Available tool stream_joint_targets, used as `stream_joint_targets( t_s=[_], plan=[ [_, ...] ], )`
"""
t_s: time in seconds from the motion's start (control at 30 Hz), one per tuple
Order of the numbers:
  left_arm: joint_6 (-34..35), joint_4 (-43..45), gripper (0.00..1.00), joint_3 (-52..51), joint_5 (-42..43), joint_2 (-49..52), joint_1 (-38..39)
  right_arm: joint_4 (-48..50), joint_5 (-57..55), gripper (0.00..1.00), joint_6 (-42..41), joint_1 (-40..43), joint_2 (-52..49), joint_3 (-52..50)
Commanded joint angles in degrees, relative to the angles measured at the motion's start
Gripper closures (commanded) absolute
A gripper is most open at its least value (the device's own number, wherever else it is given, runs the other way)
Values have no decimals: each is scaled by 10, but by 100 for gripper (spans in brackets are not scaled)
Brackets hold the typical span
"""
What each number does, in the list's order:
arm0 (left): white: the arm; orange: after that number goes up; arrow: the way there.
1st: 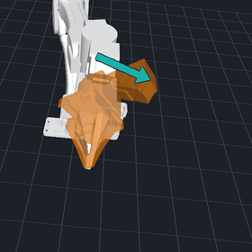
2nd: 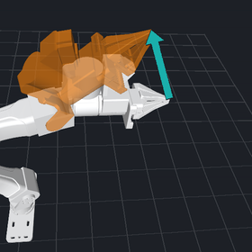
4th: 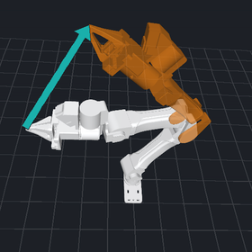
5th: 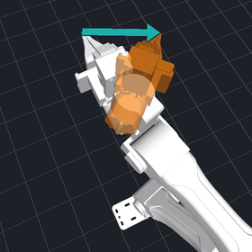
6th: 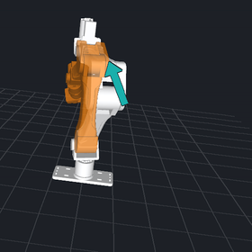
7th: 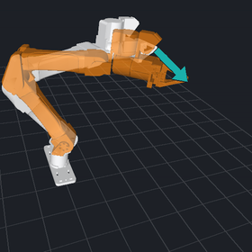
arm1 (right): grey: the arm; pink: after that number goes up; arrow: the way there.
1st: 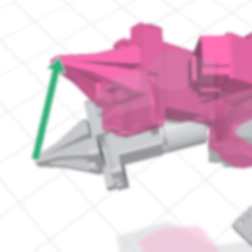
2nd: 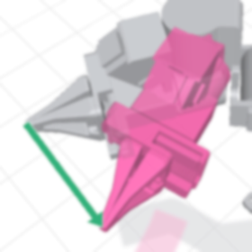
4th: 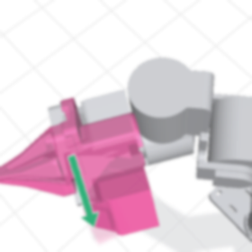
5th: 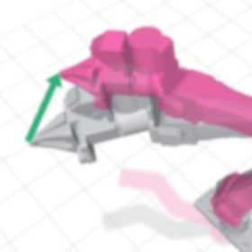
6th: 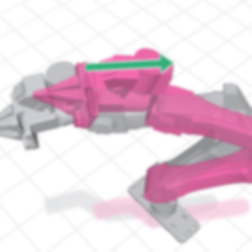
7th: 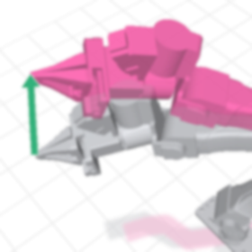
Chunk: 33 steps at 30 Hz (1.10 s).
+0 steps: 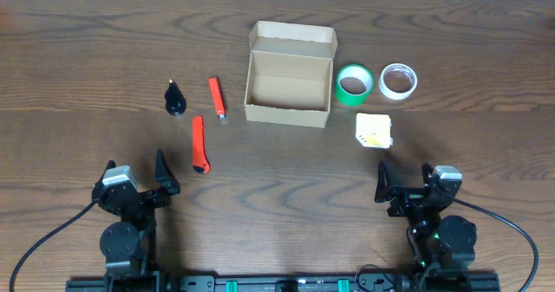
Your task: Pack container
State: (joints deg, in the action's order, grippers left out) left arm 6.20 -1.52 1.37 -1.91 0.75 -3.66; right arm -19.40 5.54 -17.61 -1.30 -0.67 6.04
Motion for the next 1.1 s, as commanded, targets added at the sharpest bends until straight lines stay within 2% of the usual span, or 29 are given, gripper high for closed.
stream_joint_targets(
  t_s=[0.0, 0.53, 0.87, 1.0, 1.07],
  plan=[
    [4, -26, 4, -10, -11, -1, 0, -1, -4, 1, -4, 3, 3, -1],
    [4, -26, 4, -10, -11, -1, 0, -1, -5, 1, -4, 4, 3, -1],
    [7, -26, 4, -10, -10, -1, 0, -6, 163, 1, -72, 4, -11, 1],
    [9, -27, 5, -10, 14, -1, 0, -11, 172, 1, -115, 4, -31, 3],
    [32, -29, 5, -10, 24, -1, 0, -9, 172, 1, -129, 4, -52, 9]
  ],
)
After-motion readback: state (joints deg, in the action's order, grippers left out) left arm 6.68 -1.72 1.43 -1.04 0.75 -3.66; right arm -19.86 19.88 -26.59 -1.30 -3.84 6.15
